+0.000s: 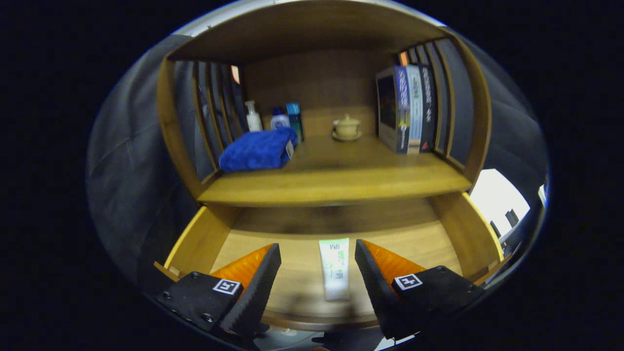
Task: Pull open the drawer, take out the items inside it, and place them on the countertop above the cabinet.
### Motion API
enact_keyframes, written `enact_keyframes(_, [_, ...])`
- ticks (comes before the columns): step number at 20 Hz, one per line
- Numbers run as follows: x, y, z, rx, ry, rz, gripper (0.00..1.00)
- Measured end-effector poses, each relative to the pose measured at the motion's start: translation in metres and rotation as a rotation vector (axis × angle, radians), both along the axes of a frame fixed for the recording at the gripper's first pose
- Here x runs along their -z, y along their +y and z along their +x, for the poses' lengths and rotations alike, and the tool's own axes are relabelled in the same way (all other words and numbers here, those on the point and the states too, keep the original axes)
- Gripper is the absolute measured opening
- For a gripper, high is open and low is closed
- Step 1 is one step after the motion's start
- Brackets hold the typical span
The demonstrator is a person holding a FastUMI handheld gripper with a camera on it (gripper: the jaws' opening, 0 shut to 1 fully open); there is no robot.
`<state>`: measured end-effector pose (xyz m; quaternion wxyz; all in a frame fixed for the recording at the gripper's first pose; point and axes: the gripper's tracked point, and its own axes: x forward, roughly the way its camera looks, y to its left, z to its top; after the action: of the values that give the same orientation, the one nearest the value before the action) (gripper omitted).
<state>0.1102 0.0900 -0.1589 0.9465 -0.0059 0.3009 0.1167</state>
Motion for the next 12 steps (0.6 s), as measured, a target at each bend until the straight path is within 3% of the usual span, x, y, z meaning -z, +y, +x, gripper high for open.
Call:
enact_keyframes(5, [0.053,-0.014,0.027,0.061,0.218,-0.091,0.99])
enact_keyframes(12, [0.093,-0.008,0.018,0.067,0.472,-0.156,0.99])
